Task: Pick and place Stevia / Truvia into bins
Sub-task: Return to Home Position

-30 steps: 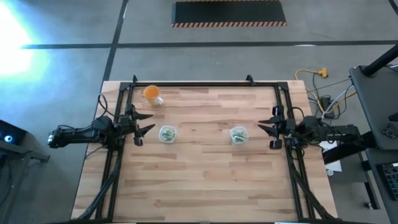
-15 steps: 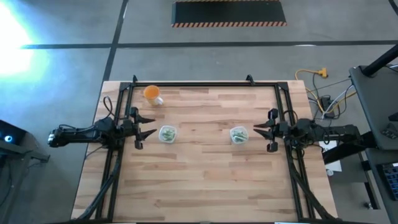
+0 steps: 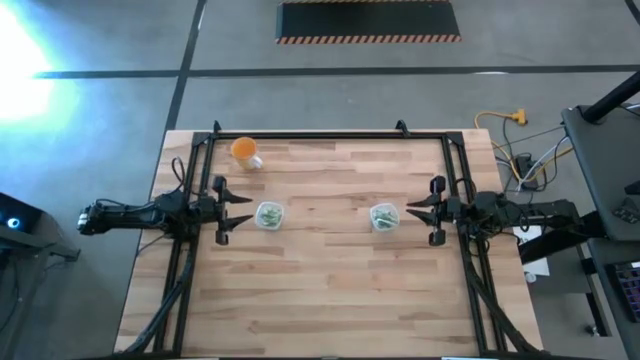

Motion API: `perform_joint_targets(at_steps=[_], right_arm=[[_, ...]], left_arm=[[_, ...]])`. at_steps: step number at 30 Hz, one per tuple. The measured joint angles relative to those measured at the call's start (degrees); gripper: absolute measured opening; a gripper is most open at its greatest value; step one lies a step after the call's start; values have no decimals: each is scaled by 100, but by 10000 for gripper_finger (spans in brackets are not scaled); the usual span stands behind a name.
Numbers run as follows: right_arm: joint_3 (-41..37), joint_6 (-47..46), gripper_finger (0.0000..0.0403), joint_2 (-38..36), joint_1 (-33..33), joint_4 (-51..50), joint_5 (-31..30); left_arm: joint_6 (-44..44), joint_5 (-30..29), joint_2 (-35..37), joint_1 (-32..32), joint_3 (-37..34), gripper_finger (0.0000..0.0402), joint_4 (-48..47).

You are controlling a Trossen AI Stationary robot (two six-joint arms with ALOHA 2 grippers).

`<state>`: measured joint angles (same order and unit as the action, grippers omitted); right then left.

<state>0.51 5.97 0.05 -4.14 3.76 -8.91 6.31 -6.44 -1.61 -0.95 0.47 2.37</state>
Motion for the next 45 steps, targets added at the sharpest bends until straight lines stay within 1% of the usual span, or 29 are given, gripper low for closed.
perform_joint_targets(at_steps=[3, 7, 9, 13, 16, 19, 33, 45], right_arm=[[0, 1, 57, 0, 0, 3, -2], [0, 1, 57, 0, 2, 5, -2], [0, 1, 57, 0, 2, 5, -2], [0, 1, 57, 0, 2, 8, -2], [0, -2, 57, 0, 2, 18, -2], [0, -2, 57, 0, 2, 40, -2], [2, 1, 57, 9, 2, 121, -7], [2, 3, 57, 25, 2, -193, -7]], left_arm=[[-6, 136, 0, 1, -1, 192, 2], [-69, 606, 0, 2, -2, 192, 67], [-138, 697, 0, 0, -2, 192, 46], [-185, 671, 0, 4, -5, 192, -23], [-322, 414, 0, 4, -7, 192, -89], [-420, 311, -2, 9, -9, 192, -85], [-450, 289, -84, 7, -13, 192, -63], [-448, 289, -127, 7, -17, 192, -34]])
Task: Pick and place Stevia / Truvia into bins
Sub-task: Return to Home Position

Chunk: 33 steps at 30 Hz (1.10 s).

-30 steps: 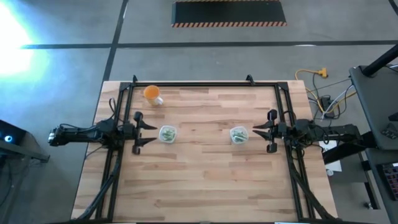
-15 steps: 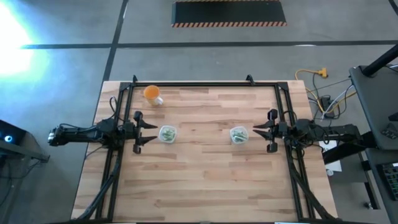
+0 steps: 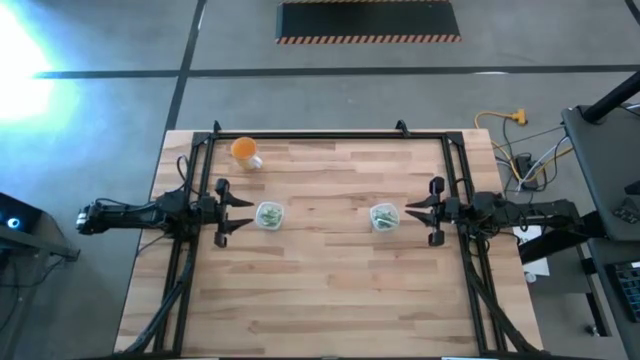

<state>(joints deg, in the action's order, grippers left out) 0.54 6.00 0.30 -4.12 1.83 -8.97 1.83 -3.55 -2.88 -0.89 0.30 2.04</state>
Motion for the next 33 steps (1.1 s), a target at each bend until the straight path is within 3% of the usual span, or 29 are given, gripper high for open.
perform_joint_targets(at_steps=[14, 21, 33], right_arm=[[0, -259, 57, 492, 2, -1, 63], [4, 198, 57, 455, 3, -61, 1211], [643, 342, 57, -32, 0, -1067, 1156]], left_arm=[[2, 2, -136, -3, 0, 192, 31], [2, 4, -148, -2, 0, 192, 29], [4, 7, -166, 2, 0, 192, 37]])
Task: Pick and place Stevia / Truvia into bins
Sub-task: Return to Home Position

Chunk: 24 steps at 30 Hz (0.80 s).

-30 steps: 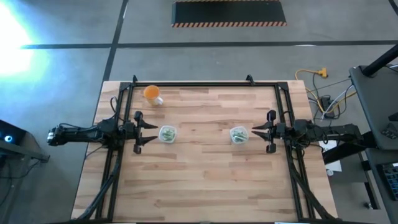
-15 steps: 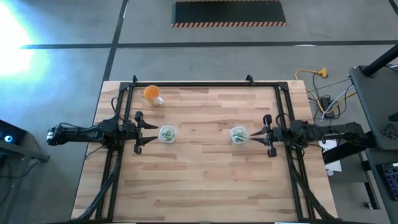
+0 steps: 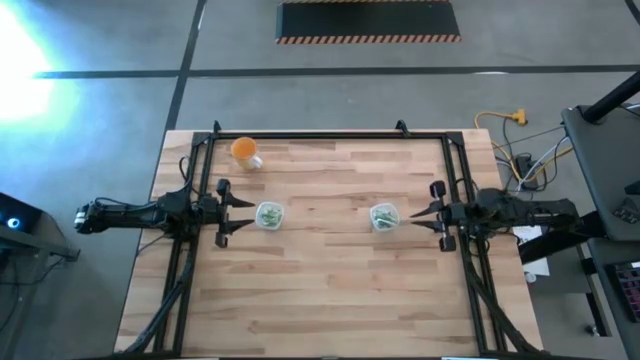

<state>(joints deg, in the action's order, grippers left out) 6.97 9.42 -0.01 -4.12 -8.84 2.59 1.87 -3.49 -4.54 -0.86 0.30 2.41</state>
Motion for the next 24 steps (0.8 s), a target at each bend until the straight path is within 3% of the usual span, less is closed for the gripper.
perform_joint_targets(at_steps=[6, 24], right_arm=[[-626, -55, 57, 4, 0, 1153, -62], [-641, 133, 57, 15, 0, 931, -127]], left_arm=[[0, 0, 6, -2, 0, 192, 17], [0, 1, -22, -5, 0, 192, 10]])
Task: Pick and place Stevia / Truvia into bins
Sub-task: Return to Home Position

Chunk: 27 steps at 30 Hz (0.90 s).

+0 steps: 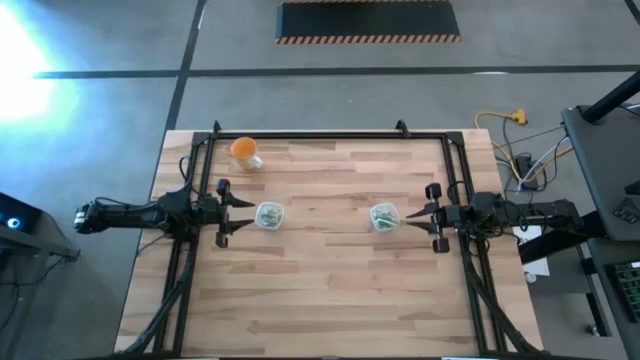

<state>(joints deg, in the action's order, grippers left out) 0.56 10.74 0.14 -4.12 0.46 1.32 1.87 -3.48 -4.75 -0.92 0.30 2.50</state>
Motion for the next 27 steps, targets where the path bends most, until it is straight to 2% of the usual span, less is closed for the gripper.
perform_joint_targets(at_steps=[27], right_arm=[[0, -133, 57, 0, 0, -1, 2]], left_arm=[[0, -1, -9, 5, 0, 192, -1]])
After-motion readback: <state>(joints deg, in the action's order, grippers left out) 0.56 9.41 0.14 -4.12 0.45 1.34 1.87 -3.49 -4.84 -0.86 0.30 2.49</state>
